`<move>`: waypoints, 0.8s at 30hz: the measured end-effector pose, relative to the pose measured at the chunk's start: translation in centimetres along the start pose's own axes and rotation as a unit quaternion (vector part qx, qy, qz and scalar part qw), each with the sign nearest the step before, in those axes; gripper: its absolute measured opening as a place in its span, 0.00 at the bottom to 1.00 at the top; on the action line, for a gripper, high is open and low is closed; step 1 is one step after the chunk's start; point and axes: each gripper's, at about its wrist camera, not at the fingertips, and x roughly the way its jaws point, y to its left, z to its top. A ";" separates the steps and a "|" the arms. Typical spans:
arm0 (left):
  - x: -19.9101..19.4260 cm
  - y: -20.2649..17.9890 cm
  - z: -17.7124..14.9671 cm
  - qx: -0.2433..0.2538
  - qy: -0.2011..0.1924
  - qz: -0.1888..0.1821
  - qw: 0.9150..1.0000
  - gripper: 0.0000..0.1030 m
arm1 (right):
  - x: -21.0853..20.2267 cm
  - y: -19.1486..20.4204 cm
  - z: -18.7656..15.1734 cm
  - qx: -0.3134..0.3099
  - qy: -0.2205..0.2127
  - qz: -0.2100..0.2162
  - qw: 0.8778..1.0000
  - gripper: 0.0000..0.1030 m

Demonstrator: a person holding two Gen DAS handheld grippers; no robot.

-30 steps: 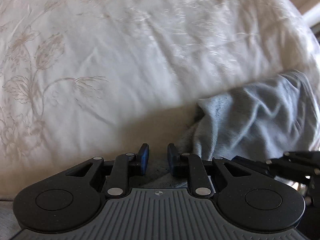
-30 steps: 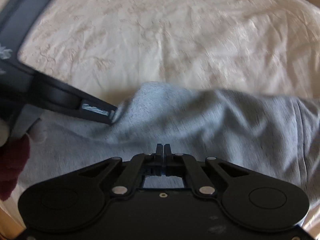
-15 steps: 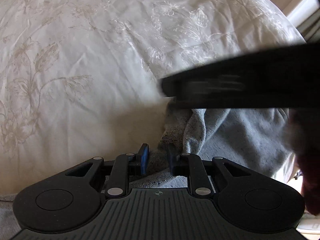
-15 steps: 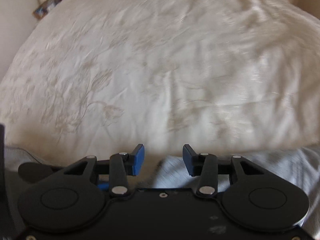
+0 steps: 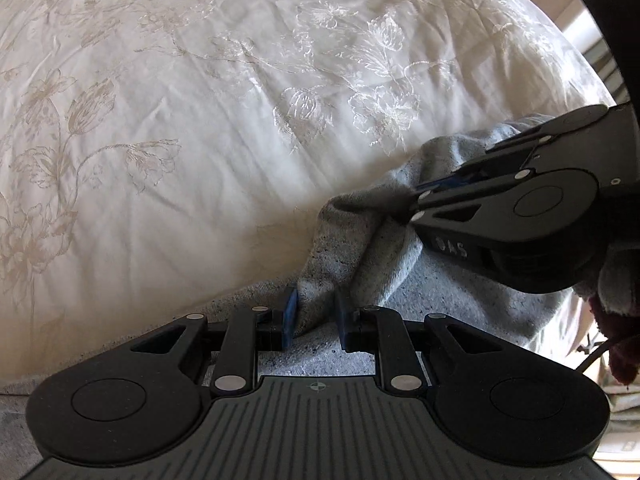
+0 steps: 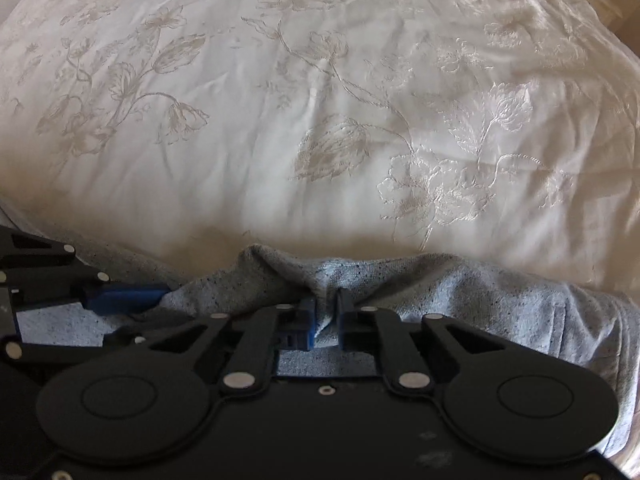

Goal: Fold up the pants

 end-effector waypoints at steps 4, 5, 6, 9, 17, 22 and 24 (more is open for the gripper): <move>-3.4 0.9 0.7 -0.018 -0.085 0.047 0.995 0.19 | -2.2 -1.2 1.4 0.050 -0.086 -0.002 0.995 0.04; -4.0 1.5 1.0 -0.029 -0.099 0.051 0.993 0.19 | -2.3 -1.8 2.1 0.068 -0.101 -0.004 0.993 0.04; -4.3 2.1 1.3 -0.040 -0.106 0.050 0.992 0.19 | -1.9 -2.3 2.9 0.080 -0.101 -0.002 0.992 0.04; -3.6 3.5 1.5 -0.051 -0.087 0.056 0.993 0.19 | 0.7 -3.7 5.1 0.121 -0.089 0.012 0.989 0.04; -0.3 8.1 -0.1 -0.108 -0.010 0.087 0.990 0.19 | 6.0 -4.4 6.9 0.136 -0.037 0.018 0.990 0.04; 0.1 9.8 -0.9 -0.127 0.012 0.082 0.988 0.19 | 6.7 -5.8 7.9 0.158 -0.049 0.030 0.986 0.24; -0.6 9.7 -0.9 -0.124 0.011 0.084 0.989 0.19 | 5.0 -6.6 7.7 0.172 -0.082 0.019 0.981 0.34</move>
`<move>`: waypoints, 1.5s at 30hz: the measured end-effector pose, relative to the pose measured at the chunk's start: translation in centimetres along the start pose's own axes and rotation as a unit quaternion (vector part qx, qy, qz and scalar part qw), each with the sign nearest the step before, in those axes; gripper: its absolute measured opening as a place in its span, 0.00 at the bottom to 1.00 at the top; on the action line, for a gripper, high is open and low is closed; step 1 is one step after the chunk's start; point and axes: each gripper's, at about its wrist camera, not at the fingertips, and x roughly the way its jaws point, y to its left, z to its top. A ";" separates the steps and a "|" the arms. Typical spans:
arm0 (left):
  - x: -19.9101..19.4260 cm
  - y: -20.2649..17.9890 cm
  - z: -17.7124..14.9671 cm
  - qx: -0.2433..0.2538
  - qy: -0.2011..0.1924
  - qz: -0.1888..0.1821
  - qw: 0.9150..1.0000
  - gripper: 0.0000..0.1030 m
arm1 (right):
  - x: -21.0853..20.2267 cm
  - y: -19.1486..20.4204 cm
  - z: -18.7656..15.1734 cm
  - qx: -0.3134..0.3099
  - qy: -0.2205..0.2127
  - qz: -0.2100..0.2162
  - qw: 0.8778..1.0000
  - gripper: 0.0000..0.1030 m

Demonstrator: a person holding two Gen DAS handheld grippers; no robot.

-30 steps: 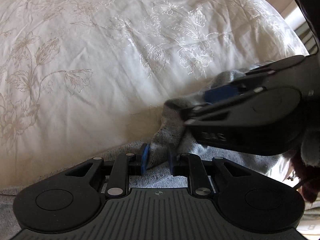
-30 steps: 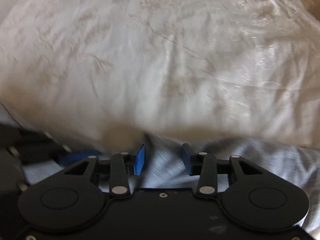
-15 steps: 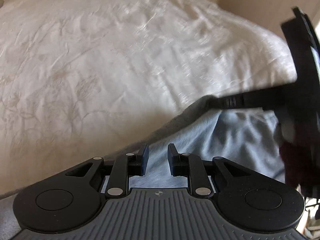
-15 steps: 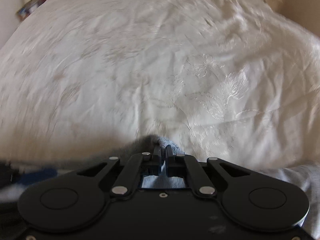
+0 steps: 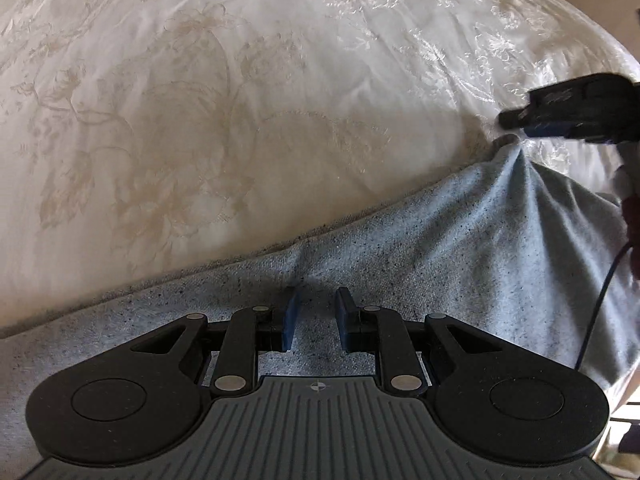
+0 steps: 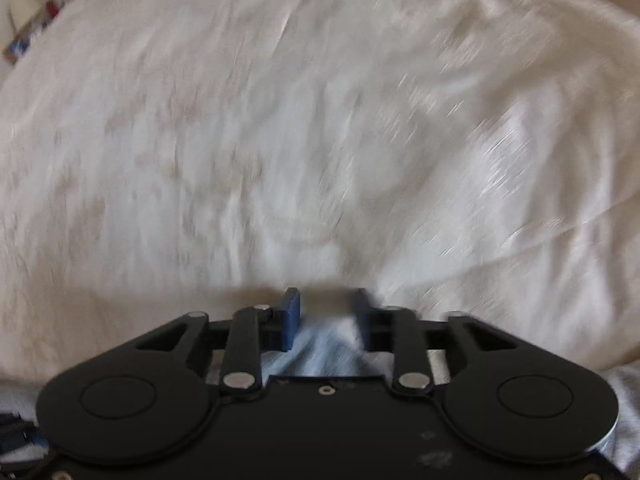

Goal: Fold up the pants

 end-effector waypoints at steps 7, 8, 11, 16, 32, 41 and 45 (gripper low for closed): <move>-2.1 1.2 -0.8 -0.018 -0.027 0.010 0.999 0.20 | -5.0 -0.1 -3.2 -0.028 -0.033 0.060 0.997 0.07; -1.8 1.3 -0.8 -0.017 -0.021 0.014 1.000 0.20 | -4.7 0.4 -4.0 -0.036 -0.023 0.064 0.997 0.07; -0.9 1.6 -0.8 -0.012 -0.011 0.025 1.000 0.20 | -3.1 1.8 -5.1 -0.062 -0.005 0.055 0.997 0.07; 0.4 1.8 -0.4 -0.003 0.003 0.026 1.000 0.20 | 1.2 2.6 -3.8 -0.041 0.015 0.034 0.998 0.05; -11.2 3.5 3.7 0.019 -0.100 0.042 0.994 0.20 | -11.8 5.5 0.7 -0.050 -0.062 0.114 0.990 0.12; -24.2 6.3 12.2 0.030 -0.246 0.040 0.968 0.20 | -22.1 10.1 12.5 -0.033 -0.175 0.189 0.966 0.12; -30.4 7.0 15.0 0.044 -0.310 0.052 0.948 0.20 | -27.1 11.9 17.8 -0.032 -0.221 0.210 0.952 0.12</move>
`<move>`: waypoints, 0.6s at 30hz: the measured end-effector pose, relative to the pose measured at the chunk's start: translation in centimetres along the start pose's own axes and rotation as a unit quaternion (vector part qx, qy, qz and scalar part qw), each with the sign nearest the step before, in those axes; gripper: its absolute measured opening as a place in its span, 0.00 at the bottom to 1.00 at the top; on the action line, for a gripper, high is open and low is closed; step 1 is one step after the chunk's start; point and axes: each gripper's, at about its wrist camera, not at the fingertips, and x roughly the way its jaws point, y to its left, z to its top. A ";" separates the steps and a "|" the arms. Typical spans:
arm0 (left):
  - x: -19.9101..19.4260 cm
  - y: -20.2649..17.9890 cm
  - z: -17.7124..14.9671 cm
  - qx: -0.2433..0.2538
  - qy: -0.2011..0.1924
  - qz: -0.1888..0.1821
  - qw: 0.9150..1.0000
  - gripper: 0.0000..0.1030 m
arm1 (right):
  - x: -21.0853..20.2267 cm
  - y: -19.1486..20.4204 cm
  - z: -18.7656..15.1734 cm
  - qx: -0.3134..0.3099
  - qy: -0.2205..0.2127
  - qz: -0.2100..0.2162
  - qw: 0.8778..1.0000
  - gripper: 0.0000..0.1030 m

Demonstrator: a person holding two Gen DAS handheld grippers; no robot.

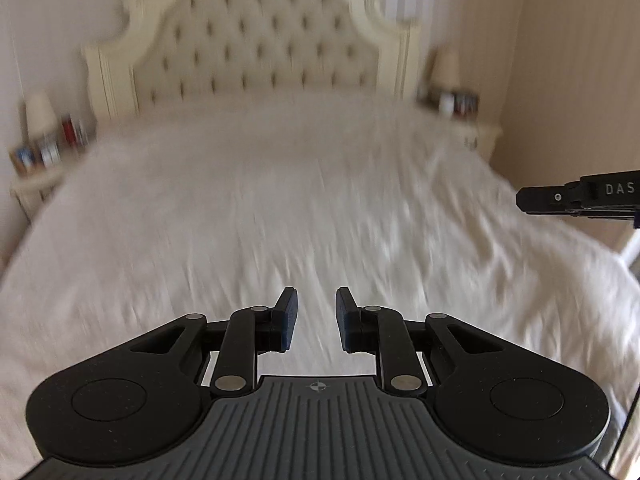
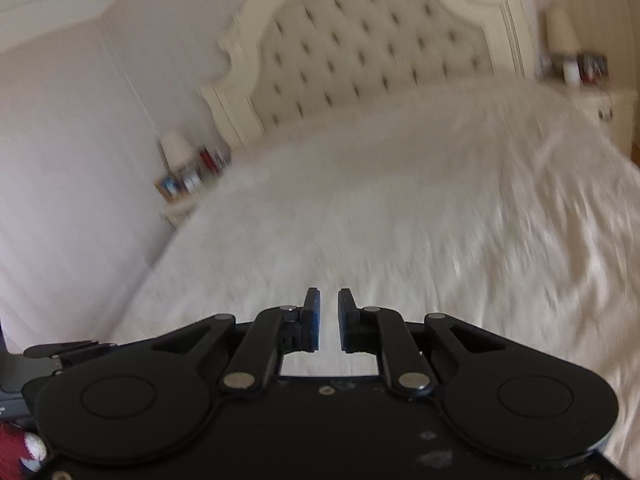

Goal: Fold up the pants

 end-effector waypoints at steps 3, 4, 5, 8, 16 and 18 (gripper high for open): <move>-2.1 0.4 2.9 0.019 -0.045 0.025 0.998 0.20 | -1.4 2.1 4.4 -0.021 -0.042 -0.003 0.999 0.12; -2.7 0.5 3.6 0.025 -0.056 0.033 0.998 0.20 | -2.0 2.7 5.7 -0.027 -0.056 -0.004 0.998 0.12; -3.4 0.6 4.1 0.029 -0.066 0.038 0.997 0.20 | -2.6 3.0 6.6 -0.029 -0.065 -0.003 0.997 0.13; -5.1 0.8 4.4 0.025 -0.078 0.040 0.996 0.21 | -5.2 3.9 8.3 -0.034 -0.085 -0.002 0.996 0.20; -5.8 2.5 -6.8 -0.070 0.014 0.003 0.997 0.29 | -8.1 2.9 -2.6 -0.039 -0.022 -0.009 0.999 0.29; -4.9 2.9 -11.1 -0.099 0.058 0.005 0.993 0.29 | -7.5 2.1 -7.7 -0.023 0.024 -0.012 0.999 0.30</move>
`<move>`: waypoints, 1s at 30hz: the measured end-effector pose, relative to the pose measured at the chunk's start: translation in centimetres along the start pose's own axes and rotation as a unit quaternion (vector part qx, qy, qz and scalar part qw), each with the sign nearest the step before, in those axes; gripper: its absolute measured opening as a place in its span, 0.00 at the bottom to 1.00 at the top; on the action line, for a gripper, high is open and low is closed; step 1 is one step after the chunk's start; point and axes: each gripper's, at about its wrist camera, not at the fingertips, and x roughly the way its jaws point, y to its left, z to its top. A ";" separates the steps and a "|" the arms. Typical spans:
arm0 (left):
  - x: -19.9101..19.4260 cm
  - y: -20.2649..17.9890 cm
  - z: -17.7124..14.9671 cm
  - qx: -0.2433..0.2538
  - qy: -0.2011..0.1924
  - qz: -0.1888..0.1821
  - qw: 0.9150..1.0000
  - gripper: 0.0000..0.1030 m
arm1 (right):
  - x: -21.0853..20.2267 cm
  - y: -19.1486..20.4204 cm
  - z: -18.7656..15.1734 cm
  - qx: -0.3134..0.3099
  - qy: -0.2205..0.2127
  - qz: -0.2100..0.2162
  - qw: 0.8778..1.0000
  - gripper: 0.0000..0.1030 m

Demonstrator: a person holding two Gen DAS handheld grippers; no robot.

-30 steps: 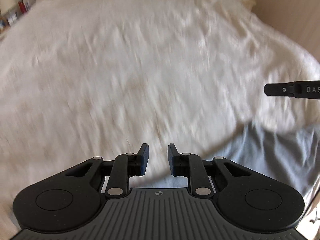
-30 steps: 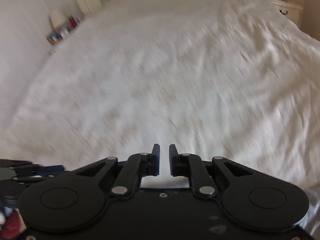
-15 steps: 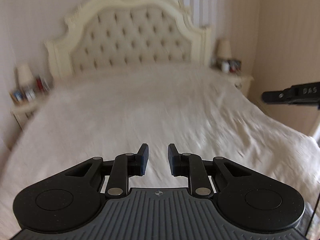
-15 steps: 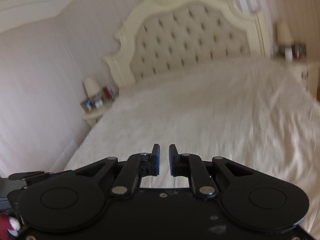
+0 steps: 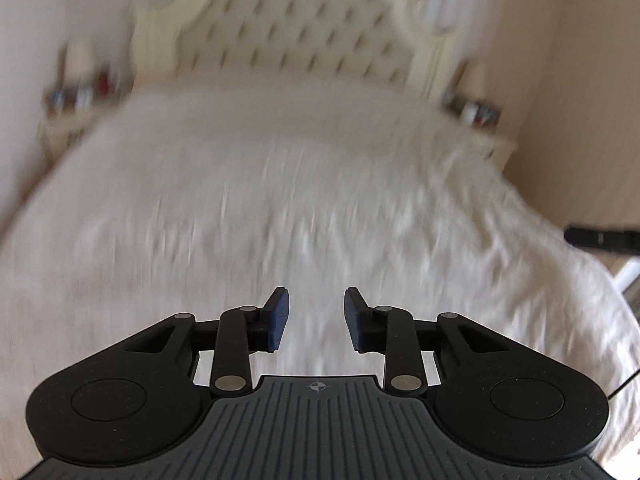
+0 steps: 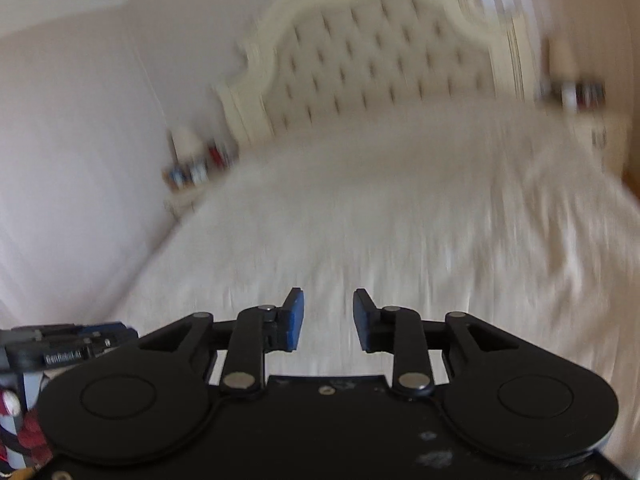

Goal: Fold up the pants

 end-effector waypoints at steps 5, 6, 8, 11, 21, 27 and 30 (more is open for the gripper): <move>4.0 2.4 -9.8 -0.059 0.120 0.021 0.991 0.29 | 4.5 -2.1 -13.5 0.067 0.143 -0.018 0.987 0.31; 4.8 2.8 -11.5 -0.069 0.142 0.028 0.987 0.29 | 5.5 -2.4 -16.1 0.073 0.167 -0.022 0.983 0.31; 5.9 3.4 -14.4 -0.080 0.175 0.039 0.981 0.29 | 7.1 -2.5 -20.5 0.068 0.204 -0.046 0.976 0.31; 7.3 3.6 -17.1 -0.088 0.211 0.044 0.972 0.29 | 9.6 -2.3 -24.9 0.061 0.238 -0.065 0.967 0.31; 7.1 3.6 -19.6 -0.050 0.217 0.033 0.974 0.29 | 15.1 0.1 -29.8 0.003 0.285 -0.111 0.952 0.28; 5.7 4.2 -19.9 -0.027 0.222 0.013 0.975 0.29 | 13.6 1.1 -31.8 -0.021 0.324 -0.066 0.944 0.07; 4.5 4.6 -21.0 -0.012 0.244 -0.008 0.970 0.29 | 11.5 2.3 -33.8 -0.037 0.356 -0.042 0.933 0.06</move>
